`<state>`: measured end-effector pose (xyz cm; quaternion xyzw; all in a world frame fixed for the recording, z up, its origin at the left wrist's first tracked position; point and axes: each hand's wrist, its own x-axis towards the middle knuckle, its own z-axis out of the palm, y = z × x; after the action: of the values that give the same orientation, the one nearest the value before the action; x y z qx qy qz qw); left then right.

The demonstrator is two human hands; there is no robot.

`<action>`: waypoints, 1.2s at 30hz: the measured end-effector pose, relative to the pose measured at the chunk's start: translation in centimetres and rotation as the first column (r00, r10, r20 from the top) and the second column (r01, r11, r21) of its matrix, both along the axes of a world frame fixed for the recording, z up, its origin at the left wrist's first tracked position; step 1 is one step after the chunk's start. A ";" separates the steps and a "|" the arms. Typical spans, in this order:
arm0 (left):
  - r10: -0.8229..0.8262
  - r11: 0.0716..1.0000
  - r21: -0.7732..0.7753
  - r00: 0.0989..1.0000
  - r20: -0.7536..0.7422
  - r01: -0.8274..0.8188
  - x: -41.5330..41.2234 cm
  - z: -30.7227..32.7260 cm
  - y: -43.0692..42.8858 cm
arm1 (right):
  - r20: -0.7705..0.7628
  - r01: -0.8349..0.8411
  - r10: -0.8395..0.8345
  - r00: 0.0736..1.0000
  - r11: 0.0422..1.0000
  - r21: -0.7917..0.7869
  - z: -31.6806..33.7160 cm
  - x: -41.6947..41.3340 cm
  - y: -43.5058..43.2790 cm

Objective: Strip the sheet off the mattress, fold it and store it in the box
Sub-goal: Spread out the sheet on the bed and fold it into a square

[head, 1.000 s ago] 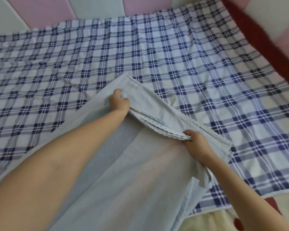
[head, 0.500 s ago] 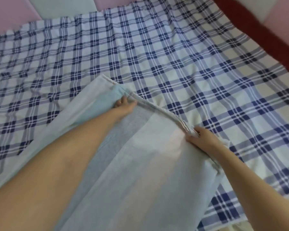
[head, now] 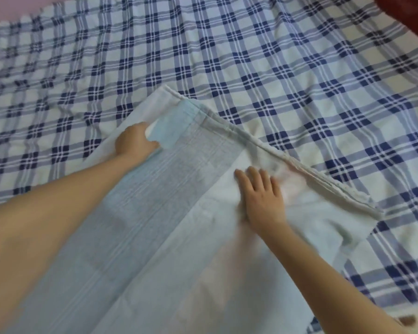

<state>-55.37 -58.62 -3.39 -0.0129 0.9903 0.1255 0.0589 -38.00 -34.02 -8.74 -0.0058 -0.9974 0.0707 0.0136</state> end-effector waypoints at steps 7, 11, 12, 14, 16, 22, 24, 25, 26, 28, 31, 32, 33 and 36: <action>-0.608 0.793 -0.064 0.794 -0.019 0.606 10.6 -2.4 -0.8 | 0.293 0.021 -0.063 0.954 0.989 0.143 0.6 -1.3 -1.2; -0.376 0.925 0.009 0.921 -0.104 0.379 10.7 -1.7 -3.7 | 0.328 -0.002 -0.082 0.941 0.969 0.247 2.1 -2.1 -1.5; -0.275 0.961 -0.011 0.957 -0.087 0.275 10.4 -1.5 -4.5 | 0.285 0.016 -0.084 0.955 0.972 0.234 3.1 -2.8 -1.8; -0.177 0.967 -0.187 0.984 0.008 0.176 9.8 -1.5 -6.0 | 0.089 0.001 -0.012 0.996 0.992 0.128 5.3 -4.1 -2.7; -0.202 0.939 -0.268 0.977 0.072 0.214 9.4 -1.6 -7.0 | -0.153 -0.091 0.090 0.984 0.996 0.002 7.1 -5.4 -4.2; -0.296 0.955 -0.035 0.954 -0.056 0.294 10.2 -1.5 -8.8 | 0.246 -0.362 0.325 0.913 0.924 0.124 10.4 -11.1 -8.4; -0.275 0.960 0.024 0.958 -0.082 0.278 10.4 -1.6 -10.4 | 0.229 -0.520 0.467 0.854 0.756 0.397 10.0 -11.7 -9.1; -0.273 0.962 -0.006 0.958 -0.082 0.274 10.5 -1.6 -11.2 | 0.227 -0.535 0.490 0.842 0.696 0.479 9.7 -11.8 -9.4; -0.281 0.959 -0.051 0.956 -0.080 0.278 10.5 -1.6 -11.7 | 0.237 -0.536 0.494 0.837 0.649 0.541 9.3 -11.8 -9.5; -0.255 0.966 -0.070 0.966 -0.055 0.251 10.7 -1.9 -13.2 | 0.294 -0.532 0.468 0.833 0.534 0.657 8.5 -12.1 -10.1; -0.149 0.987 -0.050 0.987 0.066 0.153 10.7 -1.7 -15.5 | 0.333 -0.513 0.393 0.857 0.586 0.628 7.6 -13.1 -10.5; -0.111 0.990 -0.080 0.989 0.096 0.119 10.7 -1.6 -16.7 | 0.358 -0.511 0.365 0.859 0.642 0.571 7.2 -13.5 -10.9; -0.079 0.989 -0.115 0.991 0.112 0.092 10.7 -1.3 -17.6 | 0.375 -0.522 0.367 0.851 0.670 0.528 7.3 -13.7 -10.9; 0.014 0.992 -0.124 0.989 0.149 0.004 11.9 -1.0 -20.9 | 0.166 -0.503 0.501 0.850 0.676 0.539 6.9 -14.2 -10.8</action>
<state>-43.51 -79.49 -4.42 -0.0283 0.9889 0.0626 0.1317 -52.18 -44.81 -1.80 0.2720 -0.9354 -0.2259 -0.0074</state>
